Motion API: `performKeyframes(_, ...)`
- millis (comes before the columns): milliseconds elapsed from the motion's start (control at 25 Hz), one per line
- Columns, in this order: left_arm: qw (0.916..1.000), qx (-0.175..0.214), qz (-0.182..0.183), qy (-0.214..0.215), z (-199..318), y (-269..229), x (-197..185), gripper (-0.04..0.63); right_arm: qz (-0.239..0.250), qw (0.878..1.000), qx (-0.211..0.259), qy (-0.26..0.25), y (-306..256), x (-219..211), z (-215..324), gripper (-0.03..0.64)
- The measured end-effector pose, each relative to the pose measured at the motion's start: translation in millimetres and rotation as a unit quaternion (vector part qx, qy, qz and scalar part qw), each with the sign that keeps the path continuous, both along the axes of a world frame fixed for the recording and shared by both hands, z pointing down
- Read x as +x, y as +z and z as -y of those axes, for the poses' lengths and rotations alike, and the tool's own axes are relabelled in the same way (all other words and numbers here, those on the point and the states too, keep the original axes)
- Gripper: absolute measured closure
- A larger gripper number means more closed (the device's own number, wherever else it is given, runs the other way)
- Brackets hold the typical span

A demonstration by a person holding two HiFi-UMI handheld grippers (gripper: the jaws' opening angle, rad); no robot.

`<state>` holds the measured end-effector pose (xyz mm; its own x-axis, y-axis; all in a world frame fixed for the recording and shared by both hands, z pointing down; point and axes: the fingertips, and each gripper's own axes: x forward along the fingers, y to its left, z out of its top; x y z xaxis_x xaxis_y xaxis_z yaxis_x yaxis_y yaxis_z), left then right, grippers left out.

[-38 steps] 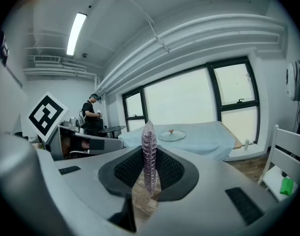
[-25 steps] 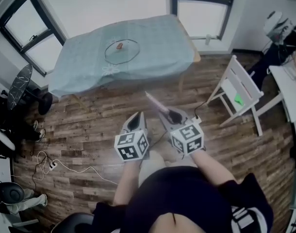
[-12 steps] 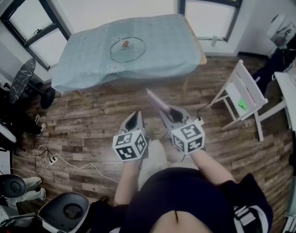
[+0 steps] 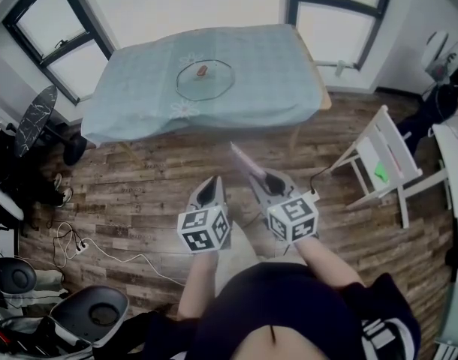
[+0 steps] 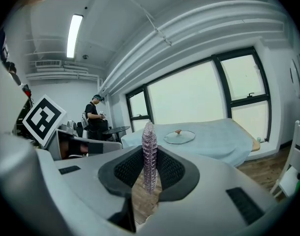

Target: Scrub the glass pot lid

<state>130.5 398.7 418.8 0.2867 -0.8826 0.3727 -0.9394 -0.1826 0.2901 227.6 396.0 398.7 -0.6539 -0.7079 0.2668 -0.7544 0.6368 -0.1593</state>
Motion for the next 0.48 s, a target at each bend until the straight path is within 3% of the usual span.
performKeyframes(480, 1.0, 0.003, 0.006, 0.0, 78, 5, -45, 0.595, 0.018, 1.0, 0.004, 0.011, -3, -38, 79, 0.537)
